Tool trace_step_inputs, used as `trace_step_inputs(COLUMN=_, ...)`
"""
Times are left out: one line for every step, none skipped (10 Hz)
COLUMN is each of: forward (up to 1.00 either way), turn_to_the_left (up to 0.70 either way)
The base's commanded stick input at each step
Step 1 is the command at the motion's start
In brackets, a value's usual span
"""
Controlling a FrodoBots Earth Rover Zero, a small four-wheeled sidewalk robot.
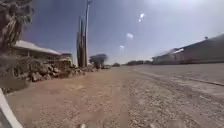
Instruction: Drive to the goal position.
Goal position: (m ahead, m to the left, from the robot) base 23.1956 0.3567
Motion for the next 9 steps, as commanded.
trace_step_inputs(forward=0.7, turn_to_the_left=0.0)
trace_step_inputs(forward=0.7, turn_to_the_left=0.0)
trace_step_inputs(forward=0.7, turn_to_the_left=0.0)
trace_step_inputs(forward=0.7, turn_to_the_left=0.0)
trace_step_inputs(forward=0.7, turn_to_the_left=0.0)
trace_step_inputs(forward=0.7, turn_to_the_left=0.0)
trace_step_inputs(forward=0.7, turn_to_the_left=0.0)
trace_step_inputs(forward=0.7, turn_to_the_left=0.0)
trace_step_inputs(forward=0.7, turn_to_the_left=0.0)
